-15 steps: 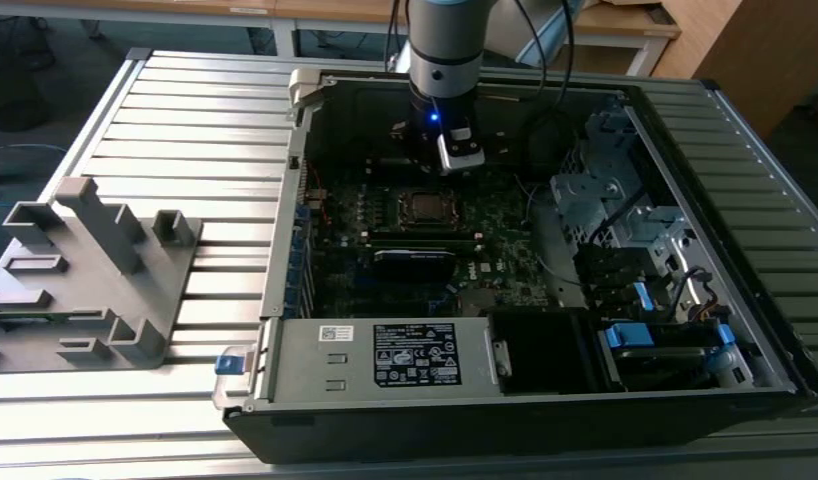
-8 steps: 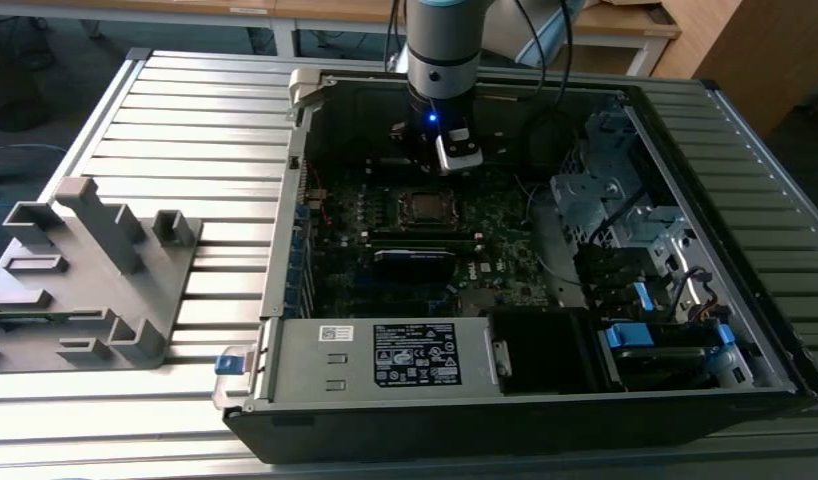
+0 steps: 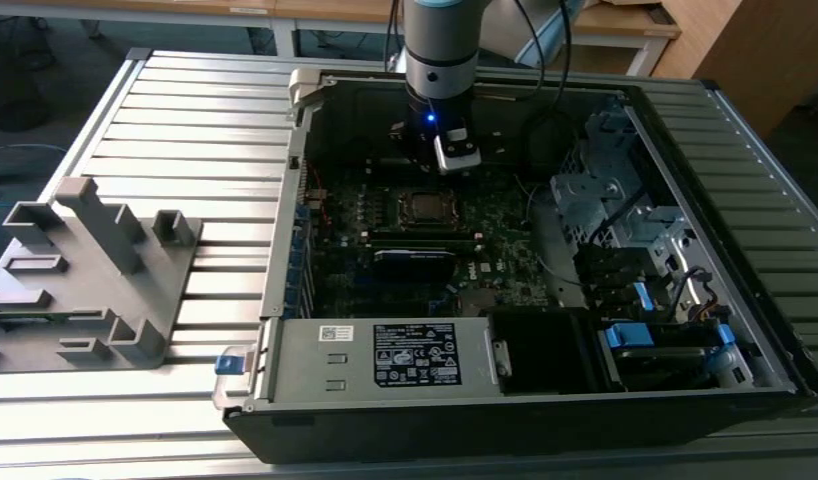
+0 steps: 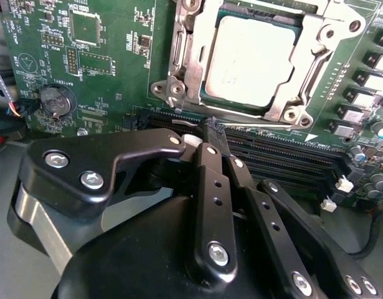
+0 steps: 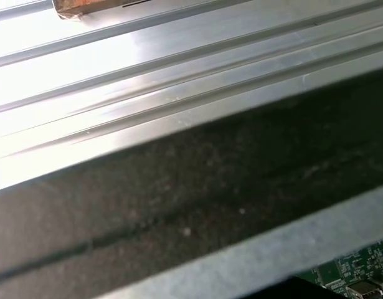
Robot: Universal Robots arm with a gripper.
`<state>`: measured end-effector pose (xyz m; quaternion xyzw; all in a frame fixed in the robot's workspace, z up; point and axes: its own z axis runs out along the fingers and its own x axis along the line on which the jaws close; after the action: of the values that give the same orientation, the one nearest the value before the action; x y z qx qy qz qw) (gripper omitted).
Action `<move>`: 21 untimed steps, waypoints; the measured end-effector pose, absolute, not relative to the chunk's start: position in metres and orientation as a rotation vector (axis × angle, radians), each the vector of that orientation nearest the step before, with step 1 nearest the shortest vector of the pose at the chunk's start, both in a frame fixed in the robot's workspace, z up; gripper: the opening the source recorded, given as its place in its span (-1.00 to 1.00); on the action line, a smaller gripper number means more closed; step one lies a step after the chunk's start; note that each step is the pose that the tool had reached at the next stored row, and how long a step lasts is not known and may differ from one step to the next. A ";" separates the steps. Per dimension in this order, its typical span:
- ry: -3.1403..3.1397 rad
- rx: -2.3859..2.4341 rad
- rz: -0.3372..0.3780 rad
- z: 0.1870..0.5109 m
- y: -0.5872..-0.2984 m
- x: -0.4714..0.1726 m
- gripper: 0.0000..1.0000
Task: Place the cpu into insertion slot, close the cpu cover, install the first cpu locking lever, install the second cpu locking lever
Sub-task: 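Install the first cpu locking lever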
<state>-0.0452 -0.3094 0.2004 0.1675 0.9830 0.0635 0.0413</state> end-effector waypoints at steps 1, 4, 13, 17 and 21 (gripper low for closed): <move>3.009 0.513 0.195 0.200 -0.309 -0.045 -0.79; 3.008 0.512 0.195 0.200 -0.309 -0.045 -0.79; 3.004 0.512 0.214 0.200 -0.309 -0.046 -0.79; 3.004 0.513 0.214 0.199 -0.310 -0.046 -0.79; 3.004 0.512 0.214 0.198 -0.310 -0.046 -0.79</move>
<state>-0.0463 -0.3101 0.1977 0.1676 0.9824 0.0700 0.0434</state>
